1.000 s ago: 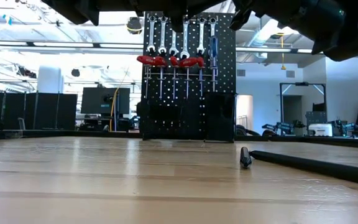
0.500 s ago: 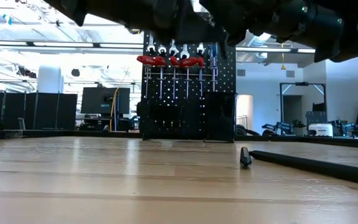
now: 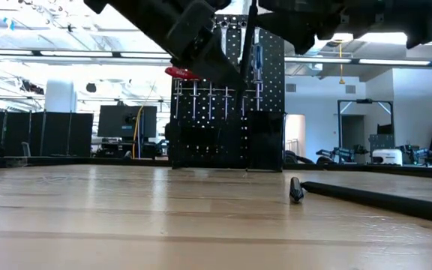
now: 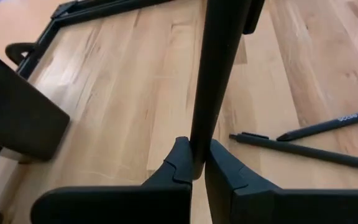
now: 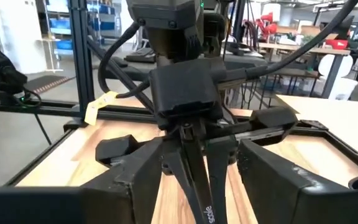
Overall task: Hang tools onto peg board
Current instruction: Put the black pen into the black bin on the peg board
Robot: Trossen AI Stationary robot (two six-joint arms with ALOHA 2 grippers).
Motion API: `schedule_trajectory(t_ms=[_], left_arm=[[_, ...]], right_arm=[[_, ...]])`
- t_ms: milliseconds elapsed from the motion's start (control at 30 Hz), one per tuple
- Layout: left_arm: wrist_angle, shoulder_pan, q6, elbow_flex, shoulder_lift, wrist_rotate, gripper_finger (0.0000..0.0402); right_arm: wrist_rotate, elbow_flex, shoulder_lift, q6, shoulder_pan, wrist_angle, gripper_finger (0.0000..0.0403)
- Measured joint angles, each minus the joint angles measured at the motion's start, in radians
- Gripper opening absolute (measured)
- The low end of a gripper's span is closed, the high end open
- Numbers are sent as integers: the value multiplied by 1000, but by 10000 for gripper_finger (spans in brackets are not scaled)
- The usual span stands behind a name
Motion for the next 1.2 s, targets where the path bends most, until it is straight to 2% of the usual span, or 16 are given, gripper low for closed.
schedule_trajectory(t_ms=[333,500,600,733,867,967,1100,1200], left_arm=[[-4,0,-13,9,0,3,4],[-17,0,-21,9,0,5,5],[-29,0,-54,9,0,9,7],[-16,2,-109,9,1,3,20],[-37,-1,-168,-16,-2,-2,58],[-45,-24,-236,-59,5,17,87],[23,-60,-319,-151,0,12,111],[142,-99,-349,-230,8,13,117]], right_arm=[[2,56,109,-41,-1,32,166],[4,101,141,-47,-1,11,101],[69,108,128,-52,5,-31,47],[189,104,86,-41,25,-77,46],[367,101,0,-73,43,-193,46],[489,89,-77,-140,36,-209,46],[525,52,-167,-222,-34,-183,46],[524,11,-218,-277,-131,-76,46]])
